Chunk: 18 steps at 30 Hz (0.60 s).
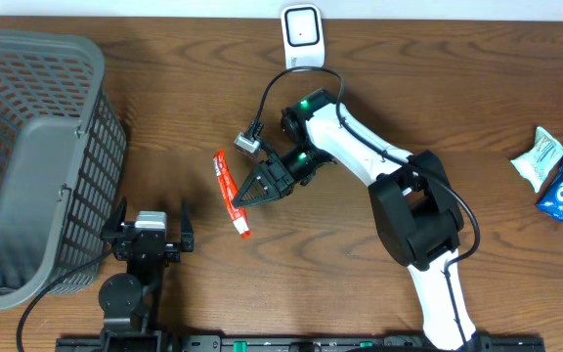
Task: Scan the item barcode
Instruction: 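Raise the Nescafe stick toward the white scanner with the right gripper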
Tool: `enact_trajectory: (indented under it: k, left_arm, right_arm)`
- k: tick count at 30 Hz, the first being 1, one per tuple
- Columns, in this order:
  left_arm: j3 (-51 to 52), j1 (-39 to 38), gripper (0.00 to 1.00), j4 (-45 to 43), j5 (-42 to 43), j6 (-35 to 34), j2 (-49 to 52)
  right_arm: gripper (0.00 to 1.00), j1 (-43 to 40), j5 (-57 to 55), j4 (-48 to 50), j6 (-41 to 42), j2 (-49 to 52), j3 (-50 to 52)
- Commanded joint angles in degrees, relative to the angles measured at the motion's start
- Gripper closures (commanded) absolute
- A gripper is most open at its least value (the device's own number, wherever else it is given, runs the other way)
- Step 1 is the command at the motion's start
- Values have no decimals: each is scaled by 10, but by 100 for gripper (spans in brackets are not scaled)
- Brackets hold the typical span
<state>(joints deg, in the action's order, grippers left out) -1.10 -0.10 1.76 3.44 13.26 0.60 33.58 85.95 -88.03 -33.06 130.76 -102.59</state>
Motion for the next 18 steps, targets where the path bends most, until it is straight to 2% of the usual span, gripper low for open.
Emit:
enact_trajectory:
  k: [1,10,15,18]
  left_arm:
    - [9,2,2,21,-1,-7,-3]
    - [9,2,2,21,-1,-7,-3]
    - [9,2,2,21,-1,-7,-3]
    - [9,2,2,21,-1,-7,-3]
  right_arm:
    - [99,5,25,-6,-17,-19,-7]
    - [99,1,-20,-90,-5,-19,-7]
    - [98,-10,-130,-54,11,-19,-7]
    - [99,-21,-212,19,133,-19,-7]
